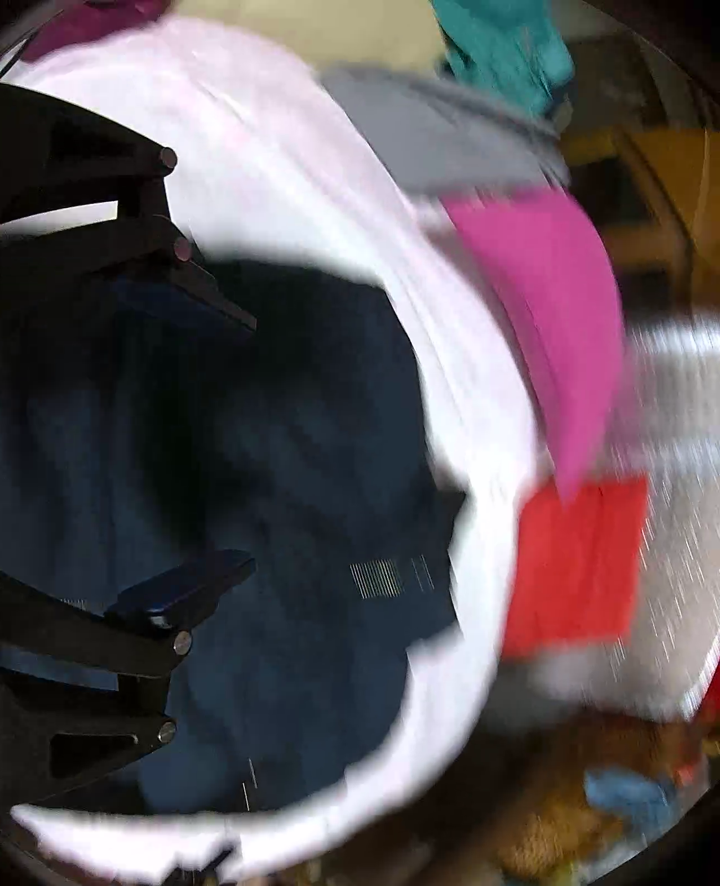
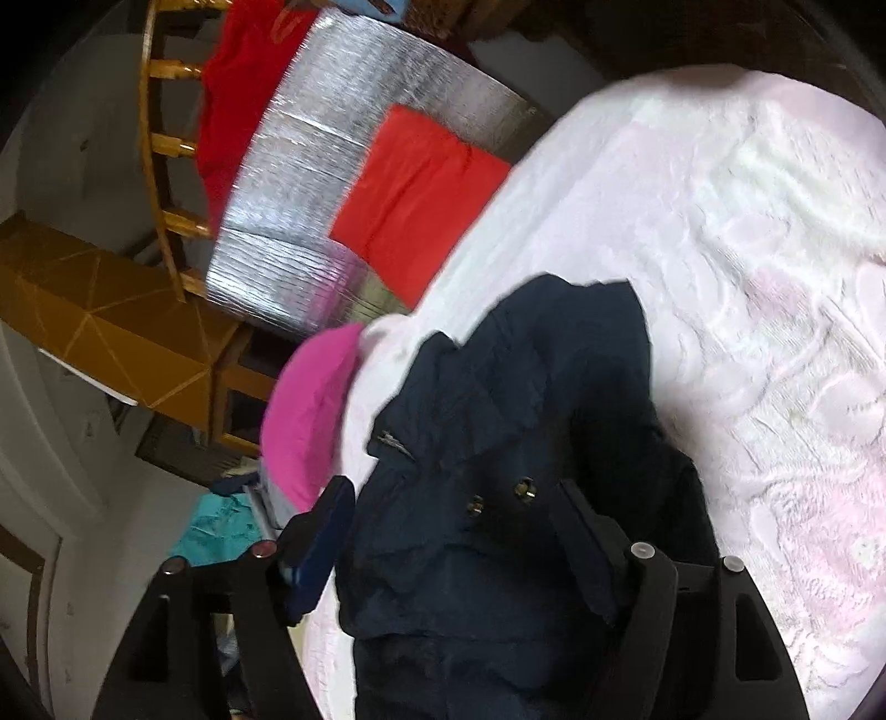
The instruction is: Fold large clothes
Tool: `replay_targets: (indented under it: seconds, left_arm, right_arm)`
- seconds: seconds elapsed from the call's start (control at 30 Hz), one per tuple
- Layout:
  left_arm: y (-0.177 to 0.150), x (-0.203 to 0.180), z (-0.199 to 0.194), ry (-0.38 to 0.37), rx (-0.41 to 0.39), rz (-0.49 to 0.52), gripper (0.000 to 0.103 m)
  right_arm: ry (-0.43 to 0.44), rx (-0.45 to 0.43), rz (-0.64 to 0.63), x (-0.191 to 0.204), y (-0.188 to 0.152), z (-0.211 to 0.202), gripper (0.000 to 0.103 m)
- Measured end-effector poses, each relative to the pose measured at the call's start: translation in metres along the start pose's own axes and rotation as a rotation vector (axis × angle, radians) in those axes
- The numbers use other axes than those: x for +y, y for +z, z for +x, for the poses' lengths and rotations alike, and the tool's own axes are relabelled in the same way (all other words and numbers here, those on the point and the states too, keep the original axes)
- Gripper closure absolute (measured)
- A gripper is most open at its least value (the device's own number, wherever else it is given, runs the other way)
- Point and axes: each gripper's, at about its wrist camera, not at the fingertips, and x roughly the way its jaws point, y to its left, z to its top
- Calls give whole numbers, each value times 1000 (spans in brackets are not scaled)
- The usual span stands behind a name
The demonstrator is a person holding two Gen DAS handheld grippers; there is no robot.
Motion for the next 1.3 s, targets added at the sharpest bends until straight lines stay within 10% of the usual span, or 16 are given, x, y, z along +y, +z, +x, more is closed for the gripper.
replay_targets:
  seconds: [0.3, 0.47, 0.57, 0.73, 0.93, 1.03, 1.17, 1.3]
  left_arm:
    - [-42, 38, 33, 28, 45, -121, 24]
    - [-44, 57, 34, -11, 18, -158, 24]
    - [-38, 66, 22, -41, -35, -193, 24]
    - [-26, 68, 24, -63, -53, -239, 22]
    - [-33, 60, 51, -11, 39, -217, 18]
    - [-31, 62, 47, -8, 38, -216, 18]
    - [-32, 70, 36, -3, 19, -248, 18]
    - [-37, 83, 32, 41, 20, -275, 18]
  right_arm:
    - [-163, 146, -59, -16, -9, 53, 33]
    - [-224, 191, -211, 9, -29, 76, 83]
    - [-243, 44, -399, 46, -35, 61, 90]
    - [-335, -94, -500, 62, -19, 69, 90]
    - [-377, 19, -351, 13, 1, 112, 89]
    - [-380, 43, -311, 17, 5, 105, 81]
    - [-349, 2, -281, 19, 3, 77, 38]
    - [-350, -13, -273, 16, -10, 69, 36]
